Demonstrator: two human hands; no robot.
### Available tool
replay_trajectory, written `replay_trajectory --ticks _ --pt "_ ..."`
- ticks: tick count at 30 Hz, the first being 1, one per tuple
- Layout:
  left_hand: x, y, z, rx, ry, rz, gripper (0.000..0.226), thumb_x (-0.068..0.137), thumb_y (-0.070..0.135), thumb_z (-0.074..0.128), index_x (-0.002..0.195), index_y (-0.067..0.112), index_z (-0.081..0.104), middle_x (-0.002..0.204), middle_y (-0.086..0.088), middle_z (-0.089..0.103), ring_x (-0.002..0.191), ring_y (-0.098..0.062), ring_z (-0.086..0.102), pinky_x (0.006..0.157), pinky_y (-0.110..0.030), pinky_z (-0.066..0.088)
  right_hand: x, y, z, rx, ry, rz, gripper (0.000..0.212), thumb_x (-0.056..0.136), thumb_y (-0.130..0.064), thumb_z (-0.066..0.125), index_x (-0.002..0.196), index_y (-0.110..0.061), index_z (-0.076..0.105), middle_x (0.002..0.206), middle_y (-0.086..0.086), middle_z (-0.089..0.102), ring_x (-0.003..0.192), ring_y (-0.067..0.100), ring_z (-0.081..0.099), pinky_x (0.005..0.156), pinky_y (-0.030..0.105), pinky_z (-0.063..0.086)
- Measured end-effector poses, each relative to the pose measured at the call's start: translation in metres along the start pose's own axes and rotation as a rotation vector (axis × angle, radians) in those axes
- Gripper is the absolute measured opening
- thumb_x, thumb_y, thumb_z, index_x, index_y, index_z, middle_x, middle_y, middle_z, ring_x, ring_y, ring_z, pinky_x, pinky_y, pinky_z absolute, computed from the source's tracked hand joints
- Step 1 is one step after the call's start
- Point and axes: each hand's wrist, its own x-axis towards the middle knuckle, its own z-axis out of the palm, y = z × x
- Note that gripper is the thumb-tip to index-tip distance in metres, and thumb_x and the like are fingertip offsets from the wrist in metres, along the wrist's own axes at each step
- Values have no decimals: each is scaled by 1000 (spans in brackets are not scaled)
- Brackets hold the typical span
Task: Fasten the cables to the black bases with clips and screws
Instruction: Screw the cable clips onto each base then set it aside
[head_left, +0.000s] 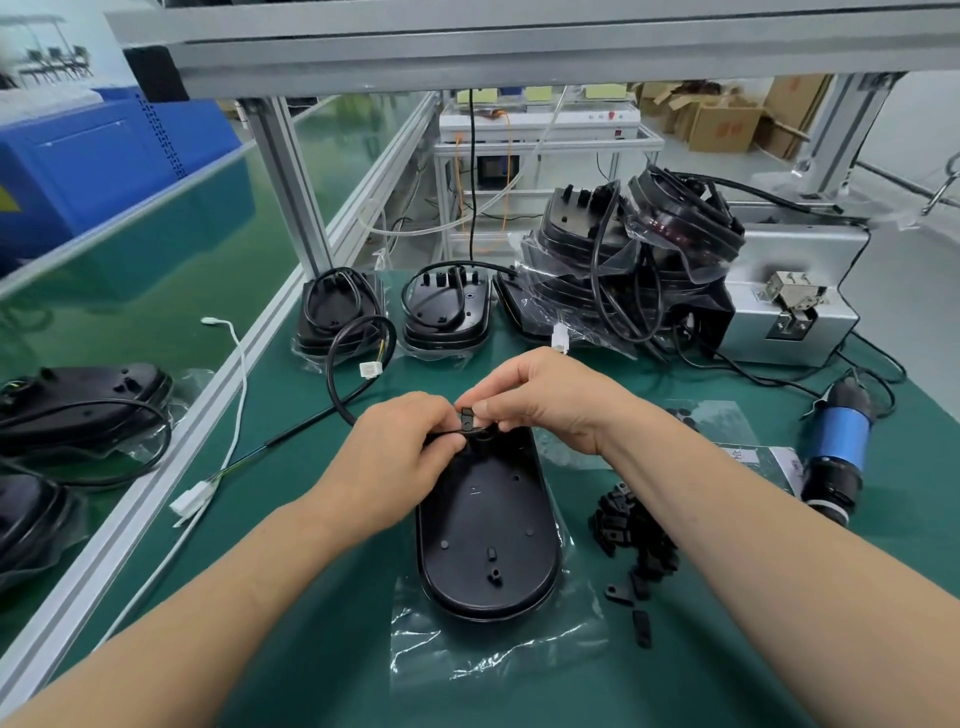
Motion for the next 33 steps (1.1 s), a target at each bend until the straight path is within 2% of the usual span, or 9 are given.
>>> replay_trajectory --ticks 6,9,14,17,21,25,29,31,33 --pt "0 2 0 -15 6 3 6 86 17 68 82 18 63 79 7 61 76 -16 56 74 -36 47 2 -2 -4 12 -54 51 22 84 11 65 101 2 75 92 16 72 70 7 64 66 16 50" --pt "1 1 2 -17 7 -13 5 86 18 67 83 18 63 79 9 62 77 -13 57 74 -33 47 4 -3 -2 13 -57 68 22 84 13 63 100 3 75 89 15 70 68 7 62 62 15 48" --pt "0 -2 6 26 23 -44 6 89 25 63 85 22 60 81 11 58 79 -13 55 72 -28 42 5 -4 3 -85 10 57 24 83 5 68 83 -16 79 90 10 75 76 10 57 62 21 40" --pt "-1 -1 6 172 47 15 11 91 28 61 88 17 60 83 5 59 82 -20 54 75 -35 43 2 0 2 -94 26 27 23 82 1 71 81 -20 81 101 19 75 83 17 53 61 23 37" --pt "2 0 -3 299 51 81 22 92 34 55 87 14 65 78 0 62 76 -27 59 69 -43 45 -3 4 -3 -79 -11 -13 21 83 3 70 86 -16 78 93 8 73 78 10 57 65 23 38" --pt "11 -6 -7 96 -89 42 14 95 24 58 95 14 67 82 2 59 81 -21 56 76 -35 44 -3 2 -6 -133 -50 -38 17 82 2 74 86 -14 75 89 7 74 72 6 59 67 24 42" --pt "23 -8 -12 -109 -182 -89 4 92 16 61 89 15 58 72 8 62 70 -7 54 65 -16 40 0 -2 -2 -240 -75 -86 15 79 -1 79 86 -12 71 76 3 69 68 9 60 72 26 48" --pt "28 -9 -18 -212 -235 -126 5 92 13 61 91 15 57 71 5 65 64 -2 53 64 -15 41 1 -1 0 -261 -82 -93 16 79 -3 80 87 -12 69 76 6 67 68 12 60 73 28 48" --pt "33 -15 -26 -109 -293 -75 0 92 18 63 91 18 63 78 8 65 72 -1 54 71 -19 41 2 1 2 -221 -71 -72 16 81 -1 78 88 -11 68 74 3 67 67 11 60 73 26 46"
